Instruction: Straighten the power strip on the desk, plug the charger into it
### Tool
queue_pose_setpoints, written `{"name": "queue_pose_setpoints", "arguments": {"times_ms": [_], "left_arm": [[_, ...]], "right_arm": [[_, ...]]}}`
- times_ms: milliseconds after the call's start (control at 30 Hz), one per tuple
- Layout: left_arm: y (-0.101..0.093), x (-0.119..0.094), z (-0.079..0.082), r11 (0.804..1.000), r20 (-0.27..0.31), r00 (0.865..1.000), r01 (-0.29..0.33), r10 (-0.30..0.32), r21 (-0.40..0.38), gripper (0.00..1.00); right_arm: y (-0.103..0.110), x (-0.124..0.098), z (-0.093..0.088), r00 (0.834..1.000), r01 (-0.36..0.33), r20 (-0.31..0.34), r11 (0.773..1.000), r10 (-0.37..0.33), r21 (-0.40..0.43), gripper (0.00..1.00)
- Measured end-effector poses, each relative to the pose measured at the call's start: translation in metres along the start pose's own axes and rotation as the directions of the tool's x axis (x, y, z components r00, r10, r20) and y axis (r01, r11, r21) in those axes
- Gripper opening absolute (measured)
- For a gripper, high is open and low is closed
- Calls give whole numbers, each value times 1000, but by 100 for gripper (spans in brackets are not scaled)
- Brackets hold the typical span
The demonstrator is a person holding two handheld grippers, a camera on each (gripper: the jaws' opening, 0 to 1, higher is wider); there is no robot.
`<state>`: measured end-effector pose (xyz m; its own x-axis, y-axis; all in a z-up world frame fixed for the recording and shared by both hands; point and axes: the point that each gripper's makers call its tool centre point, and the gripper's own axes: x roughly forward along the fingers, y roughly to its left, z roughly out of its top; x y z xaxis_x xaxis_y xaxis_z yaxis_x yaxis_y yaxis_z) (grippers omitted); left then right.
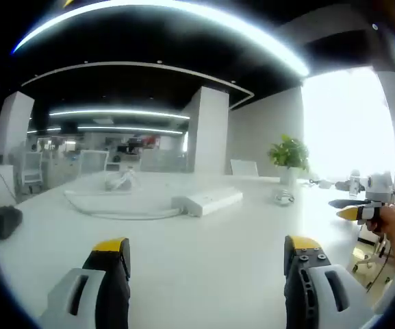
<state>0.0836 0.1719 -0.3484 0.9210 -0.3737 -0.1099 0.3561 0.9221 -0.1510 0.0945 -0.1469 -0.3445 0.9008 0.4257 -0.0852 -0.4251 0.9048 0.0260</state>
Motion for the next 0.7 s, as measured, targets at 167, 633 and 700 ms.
{"name": "queue_pose_setpoints", "arguments": {"times_ms": [167, 633, 700], "left_arm": [[-1, 0, 0, 1000, -1, 1000, 2, -2, 1, 96], [0, 1, 0, 1000, -5, 1000, 0, 0, 12, 96], [-1, 1, -1, 1000, -8, 1000, 2, -1, 14, 96]], "right_arm": [[-1, -1, 0, 1000, 2, 1, 1000, -2, 0, 100], [1, 0, -3, 1000, 1, -8, 1000, -1, -7, 99], [1, 0, -3, 1000, 1, -8, 1000, -1, -8, 99]]}}
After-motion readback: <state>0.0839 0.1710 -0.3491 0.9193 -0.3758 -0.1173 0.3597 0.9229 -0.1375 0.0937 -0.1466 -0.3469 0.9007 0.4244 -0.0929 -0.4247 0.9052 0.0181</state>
